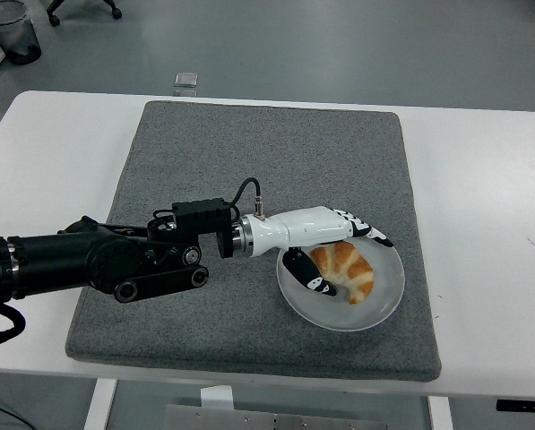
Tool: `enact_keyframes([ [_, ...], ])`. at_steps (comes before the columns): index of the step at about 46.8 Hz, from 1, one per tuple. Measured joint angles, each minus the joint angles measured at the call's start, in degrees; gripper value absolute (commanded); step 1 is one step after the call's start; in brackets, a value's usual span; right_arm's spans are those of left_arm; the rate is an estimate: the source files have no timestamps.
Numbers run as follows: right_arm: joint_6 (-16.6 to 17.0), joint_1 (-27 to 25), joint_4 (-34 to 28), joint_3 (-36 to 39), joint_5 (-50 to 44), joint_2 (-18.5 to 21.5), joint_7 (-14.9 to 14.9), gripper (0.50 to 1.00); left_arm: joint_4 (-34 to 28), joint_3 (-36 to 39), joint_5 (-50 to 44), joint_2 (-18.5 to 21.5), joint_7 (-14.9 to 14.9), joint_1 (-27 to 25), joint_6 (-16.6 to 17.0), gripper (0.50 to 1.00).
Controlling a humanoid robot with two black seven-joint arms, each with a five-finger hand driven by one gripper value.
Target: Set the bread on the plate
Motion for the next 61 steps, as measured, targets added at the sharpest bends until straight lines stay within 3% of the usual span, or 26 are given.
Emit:
enact_keyframes([
  [15, 0.0, 0.0, 0.0, 0.0, 0.0, 0.0, 0.0, 0.938, -0.2, -0.7, -3.8, 0.1, 0.0, 0.0, -0.2, 0.986],
  [22, 0.0, 0.0, 0.0, 0.0, 0.0, 0.0, 0.0, 0.938, -1.1, -1.7, -10.6, 0.3, 0.0, -0.1, -1.1, 0.986],
  [26, 0.0, 0.0, 0.0, 0.0, 0.0, 0.0, 0.0, 0.938, -1.4, -1.9, -14.8, 0.9, 0.0, -0.6, -2.3, 0.986],
  [42, 0.0, 0.0, 0.0, 0.0, 0.0, 0.0, 0.0, 0.938, -1.2, -12.3, -30.4, 3.6, 0.0, -0.2, -12.9, 0.986],
  [61, 0.0, 0.0, 0.0, 0.0, 0.0, 0.0, 0.0, 0.938, 3.4, -21.7, -45.6, 5.9, 0.0, -0.1, -13.8, 0.986],
])
